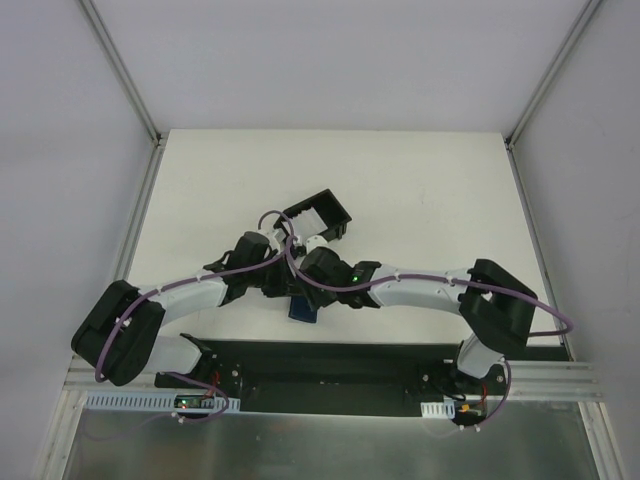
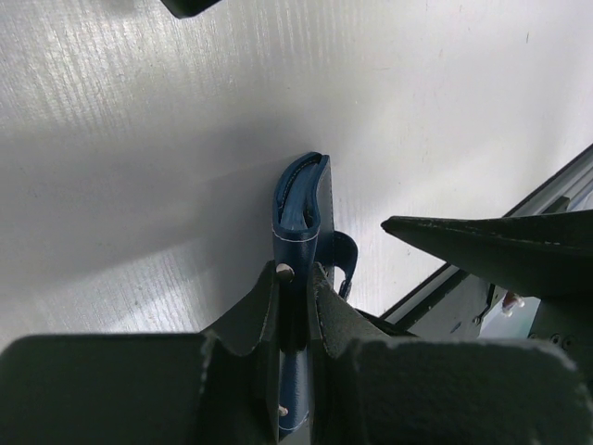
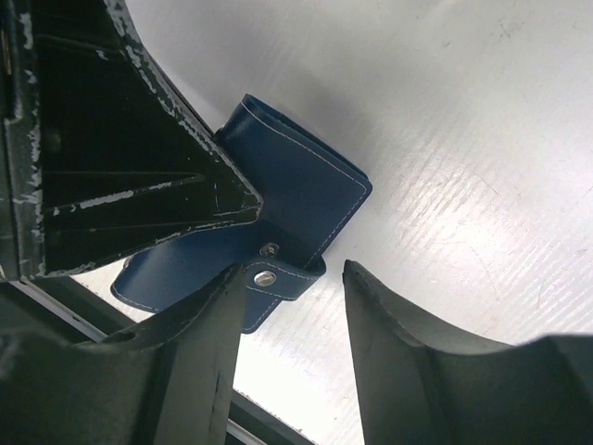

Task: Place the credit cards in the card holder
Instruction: Open the card holder at the center of the board.

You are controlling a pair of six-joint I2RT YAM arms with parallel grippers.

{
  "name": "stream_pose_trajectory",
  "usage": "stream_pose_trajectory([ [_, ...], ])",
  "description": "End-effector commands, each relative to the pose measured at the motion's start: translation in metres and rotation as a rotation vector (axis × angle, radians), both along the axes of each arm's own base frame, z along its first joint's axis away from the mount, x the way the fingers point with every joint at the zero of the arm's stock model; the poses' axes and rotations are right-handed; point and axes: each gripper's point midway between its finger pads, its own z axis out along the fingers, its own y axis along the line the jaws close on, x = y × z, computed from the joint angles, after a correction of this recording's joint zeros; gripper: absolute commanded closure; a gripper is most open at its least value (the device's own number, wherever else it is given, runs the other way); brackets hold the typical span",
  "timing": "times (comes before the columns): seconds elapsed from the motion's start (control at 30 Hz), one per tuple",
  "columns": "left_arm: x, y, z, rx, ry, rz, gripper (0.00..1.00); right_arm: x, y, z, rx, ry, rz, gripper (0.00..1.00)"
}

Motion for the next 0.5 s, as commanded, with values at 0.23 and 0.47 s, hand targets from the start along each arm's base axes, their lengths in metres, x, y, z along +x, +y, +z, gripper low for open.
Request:
stream_pose_trajectory([
  [0.23, -0.005, 0.016, -0.014, 0.082, 0.027, 0.029, 1.00, -0.001, 0.023, 0.007, 0.034, 0.001, -0.004, 0.45],
  [0.47, -0.007, 0.016, -0.014, 0.082, 0.025, 0.026, 1.00, 0.006, -0.001, -0.011, -0.084, -0.008, -0.065, 0.51],
])
